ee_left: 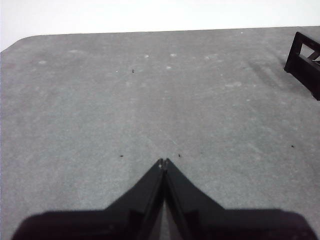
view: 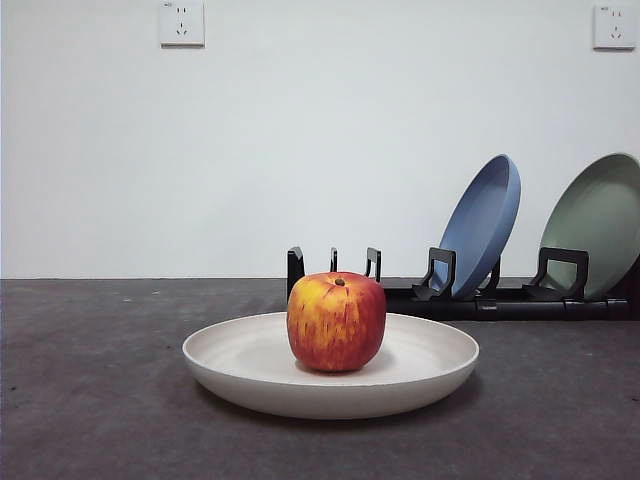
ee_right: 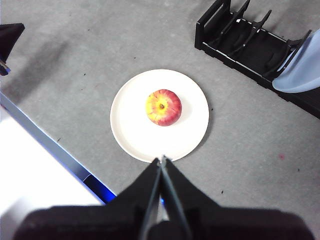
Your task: Take the yellow plate from the plate rack,put the plate on the table,take the apple from the table,put the apple in the plate
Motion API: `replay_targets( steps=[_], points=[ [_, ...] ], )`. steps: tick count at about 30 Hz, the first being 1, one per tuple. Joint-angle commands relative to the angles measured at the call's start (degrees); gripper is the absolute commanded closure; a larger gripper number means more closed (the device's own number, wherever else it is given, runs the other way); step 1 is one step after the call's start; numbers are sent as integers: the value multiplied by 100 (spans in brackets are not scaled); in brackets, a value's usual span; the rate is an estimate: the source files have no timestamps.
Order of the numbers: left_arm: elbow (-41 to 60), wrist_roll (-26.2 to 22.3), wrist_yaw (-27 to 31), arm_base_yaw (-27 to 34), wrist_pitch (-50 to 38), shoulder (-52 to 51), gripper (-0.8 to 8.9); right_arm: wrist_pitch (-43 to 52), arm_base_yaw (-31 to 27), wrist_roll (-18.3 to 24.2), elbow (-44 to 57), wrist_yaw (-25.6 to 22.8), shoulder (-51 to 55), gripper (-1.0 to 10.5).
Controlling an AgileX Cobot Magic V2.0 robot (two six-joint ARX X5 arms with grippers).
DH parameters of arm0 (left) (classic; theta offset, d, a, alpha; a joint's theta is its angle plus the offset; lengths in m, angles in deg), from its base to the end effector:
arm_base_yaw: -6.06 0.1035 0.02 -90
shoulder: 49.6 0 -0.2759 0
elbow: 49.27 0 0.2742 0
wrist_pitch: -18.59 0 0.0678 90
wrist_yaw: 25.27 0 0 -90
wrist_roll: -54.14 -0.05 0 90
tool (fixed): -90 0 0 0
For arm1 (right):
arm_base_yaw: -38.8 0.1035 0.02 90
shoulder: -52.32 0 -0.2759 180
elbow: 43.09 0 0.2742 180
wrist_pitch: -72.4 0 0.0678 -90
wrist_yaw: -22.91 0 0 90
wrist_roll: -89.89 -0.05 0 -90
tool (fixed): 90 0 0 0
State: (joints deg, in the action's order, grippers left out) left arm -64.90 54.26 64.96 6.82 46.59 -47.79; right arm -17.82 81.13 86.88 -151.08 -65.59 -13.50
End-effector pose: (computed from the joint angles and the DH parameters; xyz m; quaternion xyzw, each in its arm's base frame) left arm 0.1247 0.0019 0.1489 -0.0016 0.1234 0.0087 0.9923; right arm 0.1388 0.1282 0.4517 -0.1197 0.3904 0.3308 0.8508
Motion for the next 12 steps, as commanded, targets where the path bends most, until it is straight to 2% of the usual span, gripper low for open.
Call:
replay_targets(
  steps=[1, 6, 8, 12],
  points=[
    [68, 52, -28, 17, -22, 22, 816, -127, 4, 4, -7, -9, -2, 946],
    [68, 52, -28, 17, -22, 24, 816, -127, -48, 13, -7, -68, 26, 946],
    [68, 52, -26, 17, -22, 28, 816, -125, -245, 308, -7, -262, 205, 946],
    [68, 52, -26, 17, -22, 50, 816, 133, -839, 514, -4, -118, 632, 946]
  ],
)
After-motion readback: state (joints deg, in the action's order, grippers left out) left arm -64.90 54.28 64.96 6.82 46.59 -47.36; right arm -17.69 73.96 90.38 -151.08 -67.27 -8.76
